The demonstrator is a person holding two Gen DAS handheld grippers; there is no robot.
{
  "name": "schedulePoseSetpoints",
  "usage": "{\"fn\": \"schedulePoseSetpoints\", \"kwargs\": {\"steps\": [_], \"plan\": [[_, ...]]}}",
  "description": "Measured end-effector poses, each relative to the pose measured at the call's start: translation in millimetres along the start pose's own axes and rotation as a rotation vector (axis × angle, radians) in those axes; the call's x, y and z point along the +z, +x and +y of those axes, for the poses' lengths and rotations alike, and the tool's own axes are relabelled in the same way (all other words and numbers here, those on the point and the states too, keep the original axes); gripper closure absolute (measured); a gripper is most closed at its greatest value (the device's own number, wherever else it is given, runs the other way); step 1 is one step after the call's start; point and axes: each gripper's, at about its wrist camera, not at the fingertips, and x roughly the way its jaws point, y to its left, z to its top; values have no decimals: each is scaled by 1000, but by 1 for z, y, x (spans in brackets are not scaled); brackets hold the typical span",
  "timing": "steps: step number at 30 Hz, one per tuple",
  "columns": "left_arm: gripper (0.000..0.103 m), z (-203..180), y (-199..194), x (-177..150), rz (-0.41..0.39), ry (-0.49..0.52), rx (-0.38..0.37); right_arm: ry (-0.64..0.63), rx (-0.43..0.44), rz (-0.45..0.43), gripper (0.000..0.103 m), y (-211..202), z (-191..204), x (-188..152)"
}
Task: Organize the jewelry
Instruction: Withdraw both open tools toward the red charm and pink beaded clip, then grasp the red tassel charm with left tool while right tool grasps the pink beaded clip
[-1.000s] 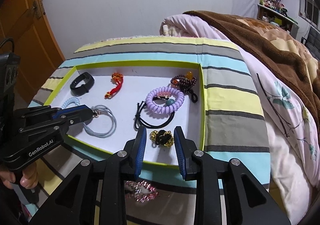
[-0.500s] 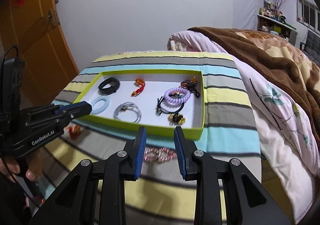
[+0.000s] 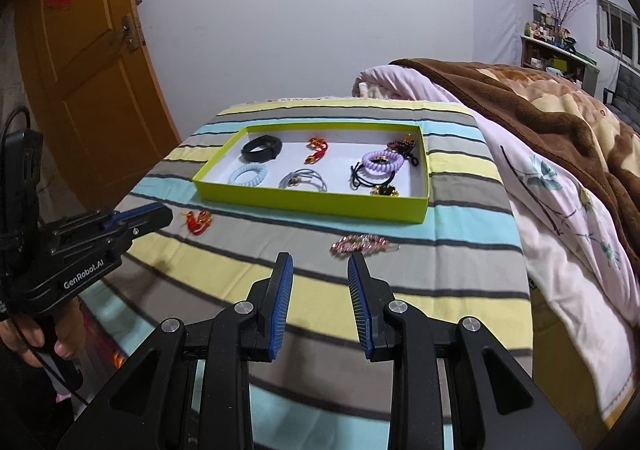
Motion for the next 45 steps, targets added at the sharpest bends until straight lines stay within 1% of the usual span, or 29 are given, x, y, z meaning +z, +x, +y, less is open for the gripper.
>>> {"fn": "schedulePoseSetpoints", "kwargs": {"steps": [3,9,17,24,26,28,29,36,40,42,43,45], "plan": [[98,2,-10,-11,-3,-9,5,9,5,-2,74,-5,2,-6],[98,5,-16,-23,3,-19,10,34,12,8,74,-8,-1,-15],[98,11,-17,-26,10,-29,17,56,21,9,74,-9,-5,-18],[98,24,-10,-24,17,-60,29,96,39,24,74,0,-13,-19],[94,28,-7,-23,21,-68,35,108,45,29,74,4,-15,-19],[81,33,-3,-22,24,-76,37,121,52,37,74,9,-18,-18],[79,35,0,-21,25,-80,37,127,55,40,74,12,-19,-18],[78,47,23,-16,48,-77,49,195,71,71,74,33,-33,-15],[71,53,38,-12,70,-85,58,232,77,86,73,45,-39,-13],[70,55,46,-9,76,-88,59,256,83,95,73,52,-44,-11],[70,56,49,-8,79,-89,62,265,84,98,72,55,-46,-11],[69,57,56,-5,86,-90,62,286,86,104,65,61,-51,-9]]}}
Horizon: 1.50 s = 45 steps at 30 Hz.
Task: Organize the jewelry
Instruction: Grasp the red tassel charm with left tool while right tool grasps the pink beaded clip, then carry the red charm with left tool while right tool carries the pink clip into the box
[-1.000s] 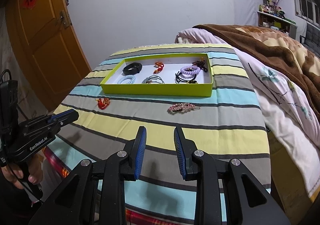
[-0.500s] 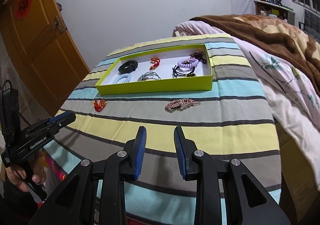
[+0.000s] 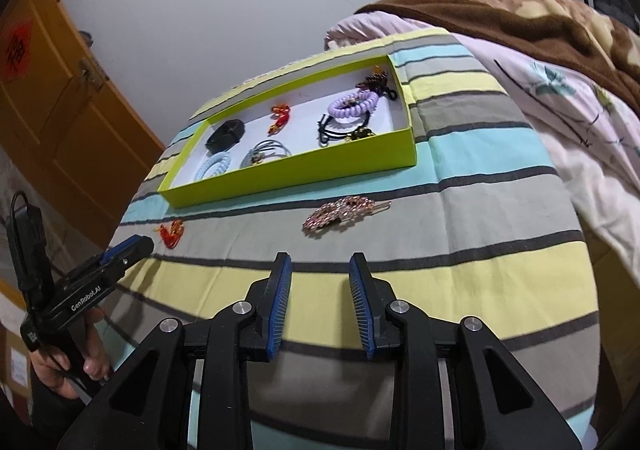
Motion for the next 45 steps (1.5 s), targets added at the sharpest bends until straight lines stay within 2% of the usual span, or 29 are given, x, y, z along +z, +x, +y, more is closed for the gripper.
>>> {"fn": "schedulePoseSetpoints", "kwargs": {"steps": [8,12,17,22,25,29,32,37,45], "plan": [[69,-1,20,8,48,-10,-2,68,25,18,63,18,-9,15],[69,0,30,12,73,-24,25,78,19,25,63,26,-6,24],[69,-3,34,14,74,-24,45,75,-36,30,63,34,-2,32],[69,-9,34,13,71,-4,71,28,-126,28,64,39,8,35],[69,-10,34,14,70,-1,77,-11,-196,23,78,42,12,34],[69,-11,34,14,70,-2,81,-16,-200,21,79,40,10,33],[70,-10,33,13,68,-4,82,-29,-203,9,84,35,12,32],[87,-13,32,12,67,12,73,-68,-206,-3,88,30,17,27],[89,-20,25,8,61,41,65,-120,-197,-20,95,22,25,21]]}}
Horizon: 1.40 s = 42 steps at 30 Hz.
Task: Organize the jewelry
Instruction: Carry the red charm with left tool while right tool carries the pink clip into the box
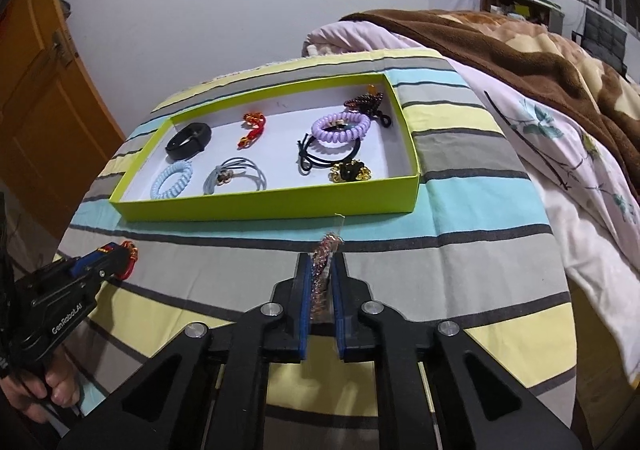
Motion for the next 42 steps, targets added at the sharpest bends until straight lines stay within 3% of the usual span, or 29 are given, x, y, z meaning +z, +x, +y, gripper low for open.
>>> {"fn": "schedulePoseSetpoints", "kwargs": {"steps": [22,42], "plan": [[90,-19,-37,-4,-73,33,-57,-36,46,-63,95,-34,6,-7],[90,-34,-81,13,-187,82,-55,-63,97,-140,95,-68,15,4]]}}
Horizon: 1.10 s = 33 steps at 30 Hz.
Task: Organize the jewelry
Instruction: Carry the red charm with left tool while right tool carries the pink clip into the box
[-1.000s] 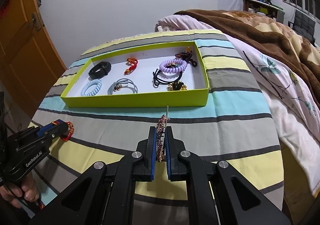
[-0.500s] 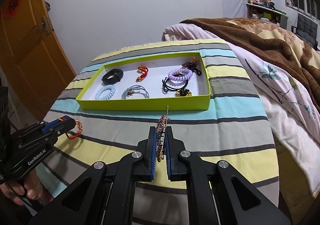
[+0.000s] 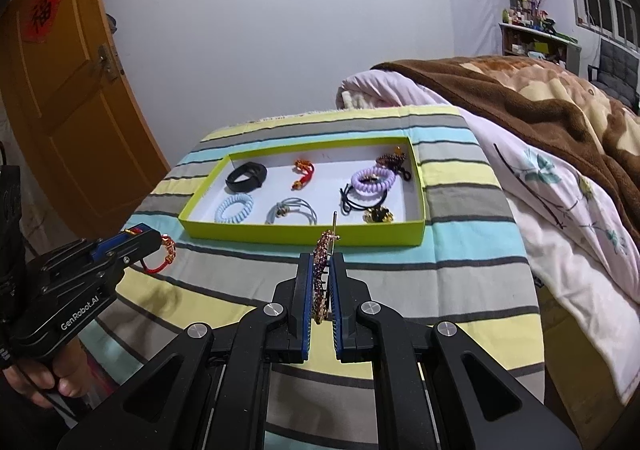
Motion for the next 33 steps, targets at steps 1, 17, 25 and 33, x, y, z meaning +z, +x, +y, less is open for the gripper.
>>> {"fn": "schedulePoseSetpoints", "kwargs": {"steps": [1,17,25,33], "plan": [[90,0,0,1,-3,1,1,-2,2,-3,95,0,1,2],[90,1,11,12,-9,25,10,-28,19,-14,95,11,4,19],[90,17,29,27,-12,10,4,-32,26,-12,95,27,2,34],[90,30,61,44,21,5,-14,-23,52,8,95,54,-5,51]]}}
